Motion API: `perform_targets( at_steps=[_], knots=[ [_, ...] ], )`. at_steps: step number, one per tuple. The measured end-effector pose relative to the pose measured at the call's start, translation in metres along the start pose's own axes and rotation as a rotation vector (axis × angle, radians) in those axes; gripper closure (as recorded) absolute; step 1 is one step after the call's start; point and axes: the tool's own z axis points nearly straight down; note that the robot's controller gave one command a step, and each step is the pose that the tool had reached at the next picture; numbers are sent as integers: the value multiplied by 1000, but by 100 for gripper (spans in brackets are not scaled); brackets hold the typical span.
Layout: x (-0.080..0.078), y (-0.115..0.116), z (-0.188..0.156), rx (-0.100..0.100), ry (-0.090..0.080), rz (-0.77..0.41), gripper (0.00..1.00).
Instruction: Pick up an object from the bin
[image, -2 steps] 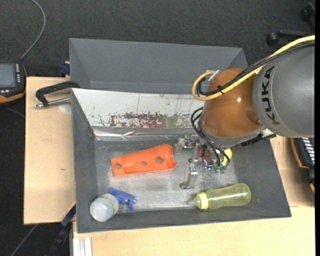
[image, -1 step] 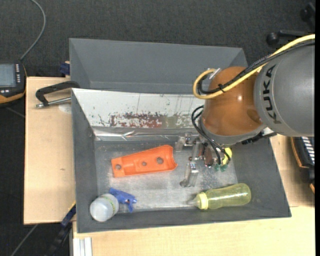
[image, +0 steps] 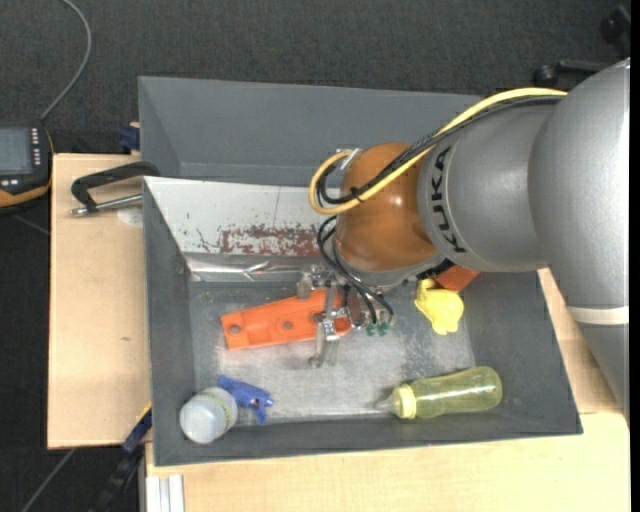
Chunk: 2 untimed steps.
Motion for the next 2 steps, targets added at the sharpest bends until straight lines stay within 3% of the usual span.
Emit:
perform_targets(
  at_steps=[1,2],
  knots=[
    [-6,16,-2,0,6,12,0],
    [-8,16,-38,-1,-2,6,0]
  ],
)
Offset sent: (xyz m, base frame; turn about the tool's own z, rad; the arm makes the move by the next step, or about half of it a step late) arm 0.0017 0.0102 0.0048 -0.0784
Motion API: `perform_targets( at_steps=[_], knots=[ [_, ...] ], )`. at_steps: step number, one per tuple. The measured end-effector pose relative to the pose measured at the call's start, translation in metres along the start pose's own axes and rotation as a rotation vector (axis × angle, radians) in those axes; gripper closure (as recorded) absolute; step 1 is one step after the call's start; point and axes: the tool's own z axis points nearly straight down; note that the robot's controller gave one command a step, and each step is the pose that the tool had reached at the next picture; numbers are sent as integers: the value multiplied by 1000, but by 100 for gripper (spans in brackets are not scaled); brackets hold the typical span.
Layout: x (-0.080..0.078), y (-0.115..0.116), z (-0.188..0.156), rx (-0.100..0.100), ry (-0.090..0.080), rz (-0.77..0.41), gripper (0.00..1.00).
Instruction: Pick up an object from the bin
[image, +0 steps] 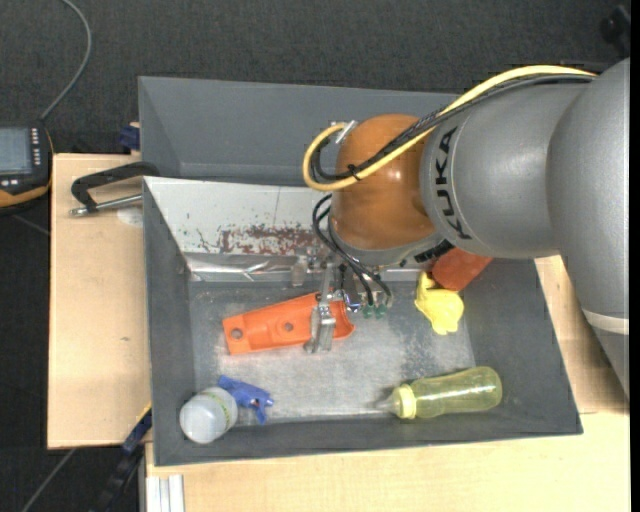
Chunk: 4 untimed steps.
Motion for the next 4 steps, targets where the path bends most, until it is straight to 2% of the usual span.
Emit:
perform_targets(
  at_steps=[1,2,4],
  knots=[
    [-1,-1,50,-1,2,-83,0],
    [-1,-2,83,-2,-2,-74,100],
    [0,-2,75,-2,-2,-70,100]
  ],
)
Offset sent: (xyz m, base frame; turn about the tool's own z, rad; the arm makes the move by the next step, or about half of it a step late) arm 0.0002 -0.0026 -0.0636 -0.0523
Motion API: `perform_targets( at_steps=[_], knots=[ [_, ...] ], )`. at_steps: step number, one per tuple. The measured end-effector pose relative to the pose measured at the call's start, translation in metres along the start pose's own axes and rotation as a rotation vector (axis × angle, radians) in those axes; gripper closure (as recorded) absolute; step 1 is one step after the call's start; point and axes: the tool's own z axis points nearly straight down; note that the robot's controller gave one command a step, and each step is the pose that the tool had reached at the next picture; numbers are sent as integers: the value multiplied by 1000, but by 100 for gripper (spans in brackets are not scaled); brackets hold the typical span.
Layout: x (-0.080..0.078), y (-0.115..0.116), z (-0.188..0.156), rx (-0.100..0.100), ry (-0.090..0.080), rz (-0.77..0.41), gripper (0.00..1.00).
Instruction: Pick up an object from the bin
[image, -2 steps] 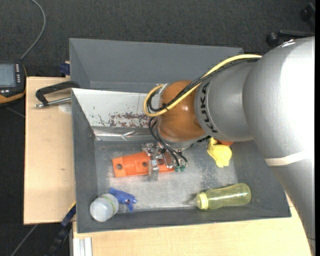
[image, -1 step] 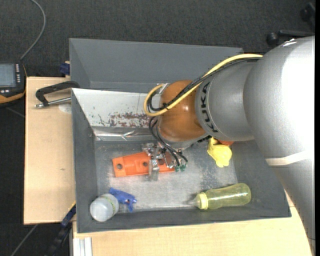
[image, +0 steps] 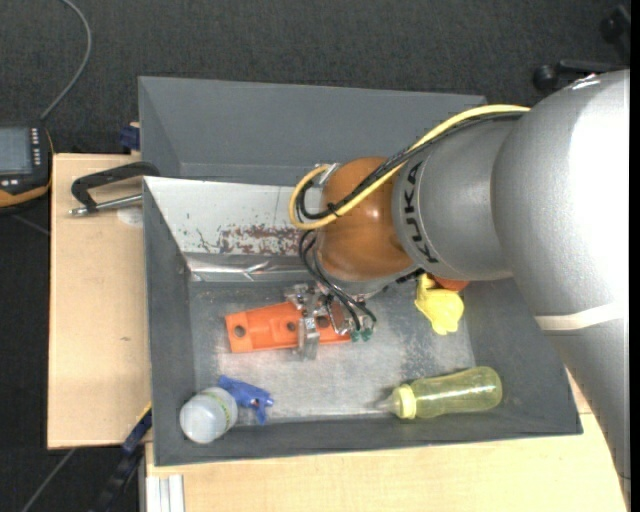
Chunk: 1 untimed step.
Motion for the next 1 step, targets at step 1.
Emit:
perform_targets(
  at_steps=[1],
  knots=[
    [-1,0,-5,0,-3,-1,100]
  ],
)
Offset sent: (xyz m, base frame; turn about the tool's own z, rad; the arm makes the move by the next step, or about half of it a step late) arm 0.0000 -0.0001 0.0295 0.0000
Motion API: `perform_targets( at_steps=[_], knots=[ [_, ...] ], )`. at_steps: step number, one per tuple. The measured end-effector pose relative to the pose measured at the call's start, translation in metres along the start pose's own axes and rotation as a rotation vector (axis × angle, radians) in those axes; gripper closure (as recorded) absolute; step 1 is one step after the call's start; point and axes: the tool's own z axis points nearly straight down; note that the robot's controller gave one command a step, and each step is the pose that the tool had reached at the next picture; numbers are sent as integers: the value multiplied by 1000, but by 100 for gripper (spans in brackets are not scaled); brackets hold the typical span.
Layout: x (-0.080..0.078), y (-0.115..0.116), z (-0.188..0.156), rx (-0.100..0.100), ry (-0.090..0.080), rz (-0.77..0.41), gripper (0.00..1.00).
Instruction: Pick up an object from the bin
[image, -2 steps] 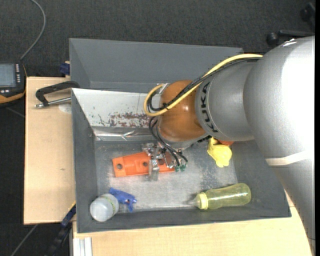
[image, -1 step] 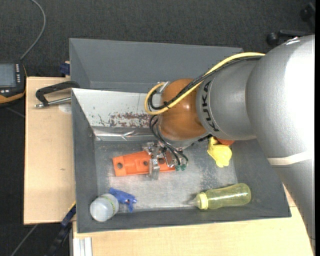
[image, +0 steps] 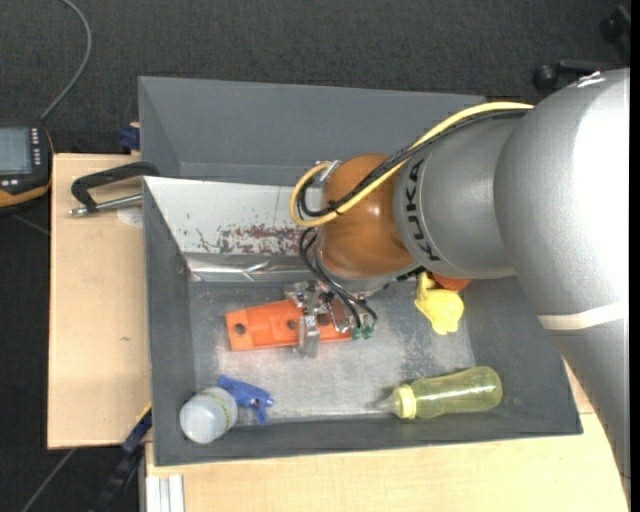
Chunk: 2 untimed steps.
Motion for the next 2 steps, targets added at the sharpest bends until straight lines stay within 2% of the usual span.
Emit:
perform_targets(
  at_steps=[2],
  knots=[
    [-1,0,-16,-1,-4,0,100]
  ],
)
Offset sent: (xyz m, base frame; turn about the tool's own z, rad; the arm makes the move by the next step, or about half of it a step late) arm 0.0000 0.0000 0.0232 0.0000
